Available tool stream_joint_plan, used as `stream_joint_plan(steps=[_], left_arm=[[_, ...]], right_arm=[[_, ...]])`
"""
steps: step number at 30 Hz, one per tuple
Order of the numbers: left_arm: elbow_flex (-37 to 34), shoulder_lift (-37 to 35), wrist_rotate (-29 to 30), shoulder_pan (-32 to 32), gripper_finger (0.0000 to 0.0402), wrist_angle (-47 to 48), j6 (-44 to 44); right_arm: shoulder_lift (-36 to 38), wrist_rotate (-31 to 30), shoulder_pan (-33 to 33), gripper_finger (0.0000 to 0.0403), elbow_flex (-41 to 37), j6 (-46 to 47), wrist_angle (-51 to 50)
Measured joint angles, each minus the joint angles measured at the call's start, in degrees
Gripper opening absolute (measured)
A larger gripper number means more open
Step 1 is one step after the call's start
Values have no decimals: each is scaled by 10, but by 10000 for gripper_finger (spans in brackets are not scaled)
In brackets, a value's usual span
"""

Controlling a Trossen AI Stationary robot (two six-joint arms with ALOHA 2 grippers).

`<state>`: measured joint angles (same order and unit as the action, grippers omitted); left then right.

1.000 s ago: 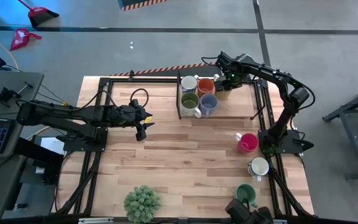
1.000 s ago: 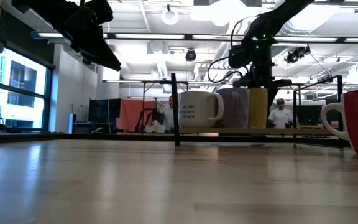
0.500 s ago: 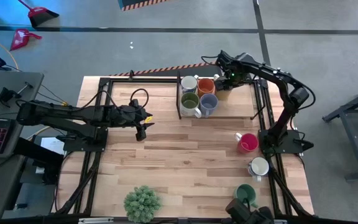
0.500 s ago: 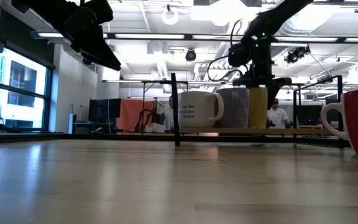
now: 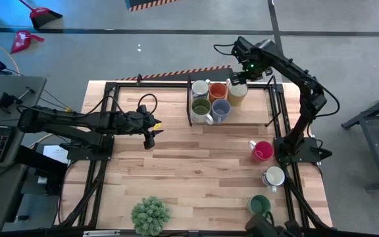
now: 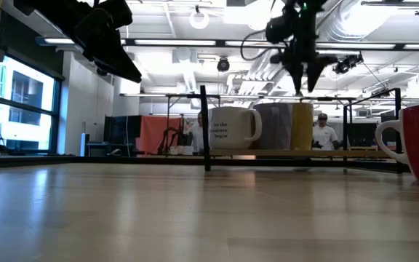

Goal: Place coffee mugs
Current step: Put the red mug on the shelf

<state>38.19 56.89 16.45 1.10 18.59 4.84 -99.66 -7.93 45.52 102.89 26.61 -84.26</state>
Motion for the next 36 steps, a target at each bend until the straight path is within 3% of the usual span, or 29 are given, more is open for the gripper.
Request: stream_joint_plan(steps=[4, 9, 19, 26, 36], left_arm=[[0, 0, 0, 0, 180, 0, 1], [0, 0, 2, 0, 180, 0, 9], [0, 0, 6, 1, 180, -9, 5], [0, 0, 7, 1, 180, -45, 5], [0, 0, 8, 0, 180, -121, -47]], right_arm=[[6, -27, -9, 163, 62, -9, -58], [57, -15, -32, 163, 52, -41, -53], [270, -20, -101, 163, -154, -72, -28], [419, 76, -155, 163, -301, -71, 60], [496, 152, -172, 163, -423, -76, 103]])
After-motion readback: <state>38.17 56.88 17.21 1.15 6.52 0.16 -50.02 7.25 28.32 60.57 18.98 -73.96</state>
